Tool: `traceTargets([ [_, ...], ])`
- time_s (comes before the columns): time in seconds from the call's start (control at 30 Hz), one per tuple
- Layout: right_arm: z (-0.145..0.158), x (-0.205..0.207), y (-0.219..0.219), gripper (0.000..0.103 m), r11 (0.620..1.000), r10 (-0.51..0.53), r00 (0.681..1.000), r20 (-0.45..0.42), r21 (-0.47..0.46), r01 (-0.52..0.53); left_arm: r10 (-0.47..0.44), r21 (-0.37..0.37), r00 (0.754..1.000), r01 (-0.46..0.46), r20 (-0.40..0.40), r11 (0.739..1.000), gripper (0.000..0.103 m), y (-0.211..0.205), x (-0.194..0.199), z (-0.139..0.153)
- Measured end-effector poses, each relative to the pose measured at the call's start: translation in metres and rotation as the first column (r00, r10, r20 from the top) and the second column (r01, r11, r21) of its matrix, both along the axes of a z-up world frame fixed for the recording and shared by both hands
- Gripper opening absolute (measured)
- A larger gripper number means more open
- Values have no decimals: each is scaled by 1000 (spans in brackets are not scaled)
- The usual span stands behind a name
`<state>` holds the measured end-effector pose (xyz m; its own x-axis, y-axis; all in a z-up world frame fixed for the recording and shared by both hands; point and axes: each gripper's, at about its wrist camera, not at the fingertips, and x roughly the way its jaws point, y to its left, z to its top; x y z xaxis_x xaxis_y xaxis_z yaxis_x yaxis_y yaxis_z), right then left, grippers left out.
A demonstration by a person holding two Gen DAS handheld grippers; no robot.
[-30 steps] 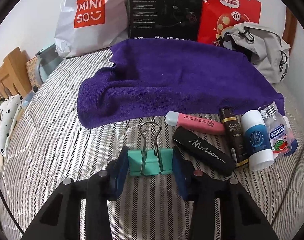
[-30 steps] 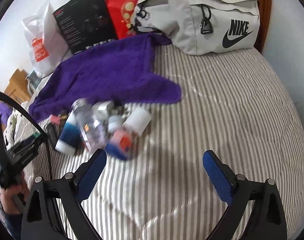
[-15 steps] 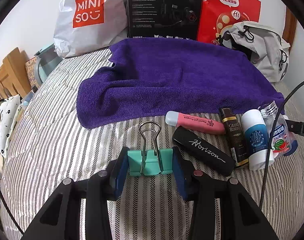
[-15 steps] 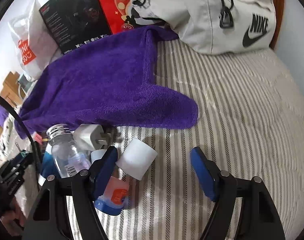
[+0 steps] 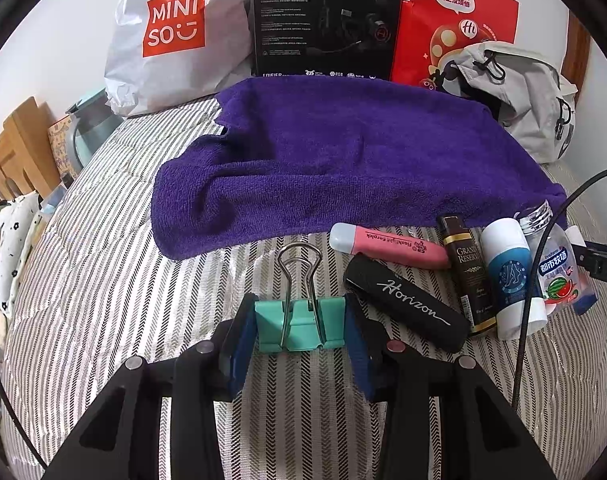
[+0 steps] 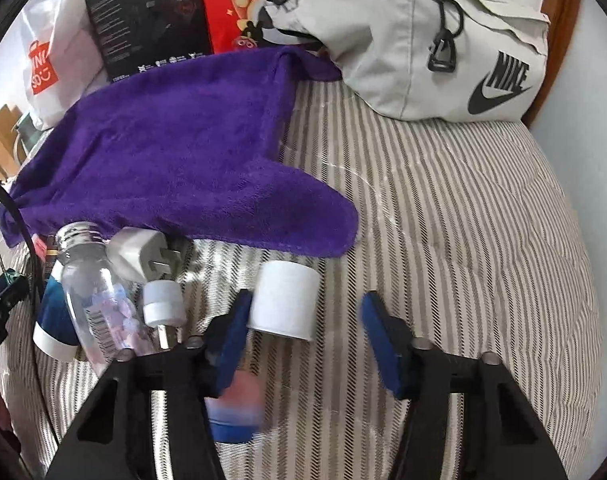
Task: Organize rigid objects
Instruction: 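Grasp the white tape roll with the right tool while the left tool lifts the clip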
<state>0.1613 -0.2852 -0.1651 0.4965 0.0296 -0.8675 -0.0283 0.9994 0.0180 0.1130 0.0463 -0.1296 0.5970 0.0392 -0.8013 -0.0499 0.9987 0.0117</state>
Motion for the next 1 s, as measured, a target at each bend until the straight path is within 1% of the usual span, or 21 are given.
traceTargets([
  [0.13, 1, 0, 6, 36, 1000, 24, 1000, 11, -4, -24, -2, 2, 1000, 2, 0, 1000, 40, 0, 0, 0],
  [0.2, 1, -1, 5, 36, 1000, 29, 1000, 11, 2, -29, -8, -5, 1000, 8, -1, 1000, 40, 0, 0, 0],
  [0.4, 4, -9, -7, 35, 997, 40, 999, -2, 71, -39, -17, -10, 1000, 17, -12, 1000, 40, 1, 1, 0],
  [0.63, 14, -20, -15, 35, 996, 45, 999, 4, 75, -45, -18, -29, 999, 17, -33, 999, 39, 6, 0, 4],
  [0.83, 34, -21, -9, 35, 991, 92, 995, 36, 91, -95, -8, -43, 1000, 8, -13, 999, 39, 15, -2, 22],
  [1.0, 49, -14, 4, 35, 984, 139, 988, 64, 103, -145, -6, -59, 1000, 7, 10, 998, 39, 22, 6, 43],
])
